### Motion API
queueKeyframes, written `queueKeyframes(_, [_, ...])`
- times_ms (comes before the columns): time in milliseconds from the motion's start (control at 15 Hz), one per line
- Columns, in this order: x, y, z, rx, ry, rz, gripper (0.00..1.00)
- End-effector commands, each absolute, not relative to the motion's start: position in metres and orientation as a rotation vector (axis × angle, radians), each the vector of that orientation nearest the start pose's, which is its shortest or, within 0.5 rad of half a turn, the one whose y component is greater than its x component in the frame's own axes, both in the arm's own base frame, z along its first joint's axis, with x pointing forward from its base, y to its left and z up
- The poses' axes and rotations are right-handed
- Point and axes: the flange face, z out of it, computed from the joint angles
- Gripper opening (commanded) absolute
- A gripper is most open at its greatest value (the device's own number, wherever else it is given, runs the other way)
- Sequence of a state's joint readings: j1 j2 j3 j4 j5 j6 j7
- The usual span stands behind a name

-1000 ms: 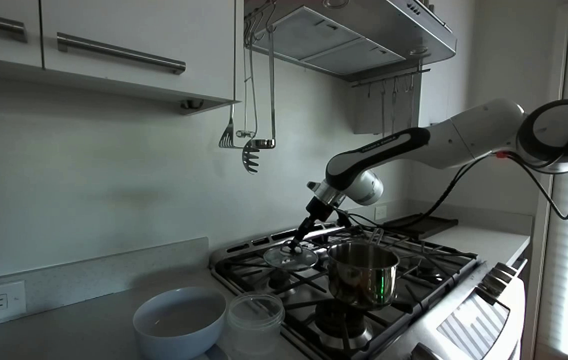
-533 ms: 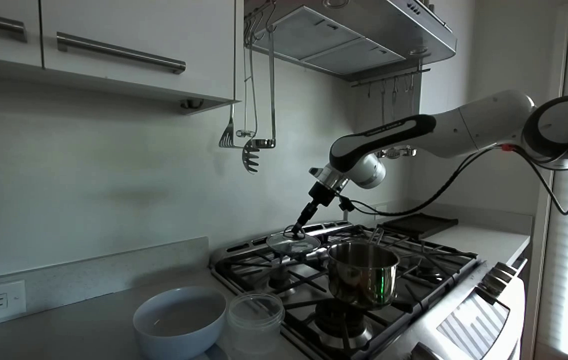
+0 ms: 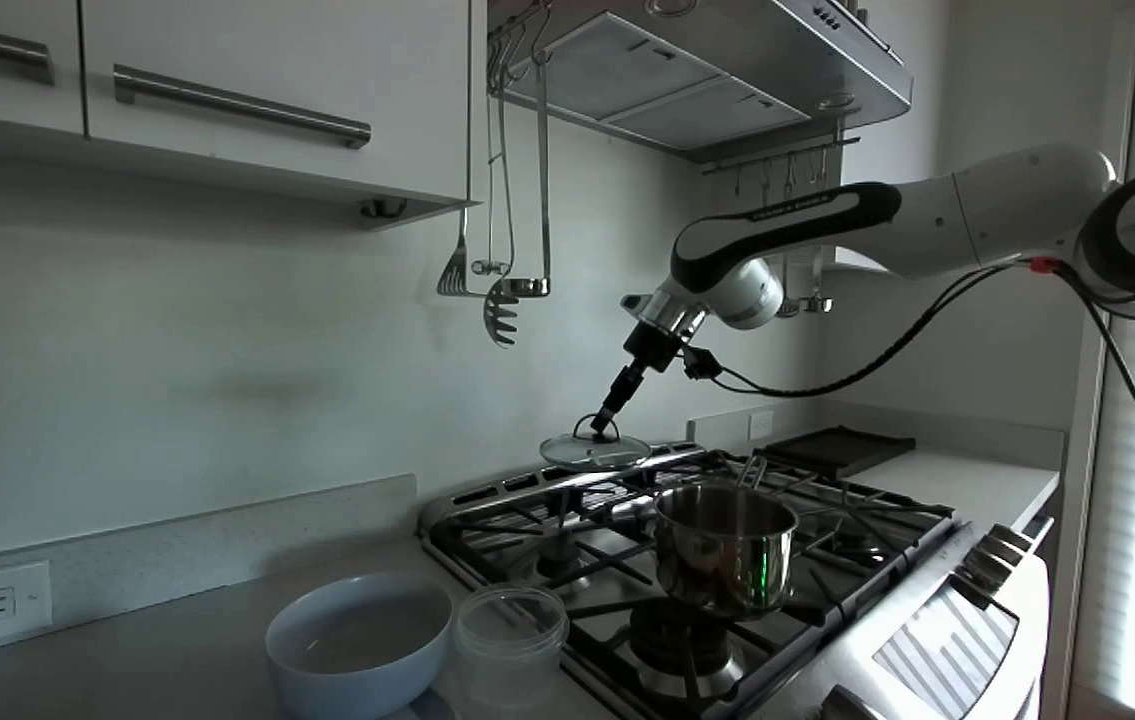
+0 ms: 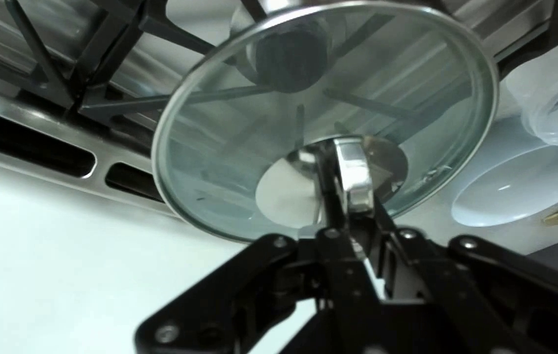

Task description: Put the lid on the pot

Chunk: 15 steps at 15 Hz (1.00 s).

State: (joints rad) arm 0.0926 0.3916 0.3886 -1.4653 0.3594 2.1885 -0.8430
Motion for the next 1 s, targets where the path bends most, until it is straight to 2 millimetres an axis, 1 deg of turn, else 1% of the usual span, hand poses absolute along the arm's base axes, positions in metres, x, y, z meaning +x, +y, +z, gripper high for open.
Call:
queueKeyframes(0, [0.611, 0.299, 0.545, -2.251, -1.493, -0.571, 0.04])
queueKeyframes(267, [0.585, 0.302, 0.562, -2.225, -1.554, -0.590, 0.04])
queueKeyframes(467, [0.562, 0.299, 0.567, -2.222, -1.573, -0.628, 0.04])
queueKeyframes(667, [0.538, 0.291, 0.565, -2.213, -1.568, -0.651, 0.04])
queueKeyframes(933, [0.507, 0.273, 0.560, -2.220, -1.531, -0.681, 0.04])
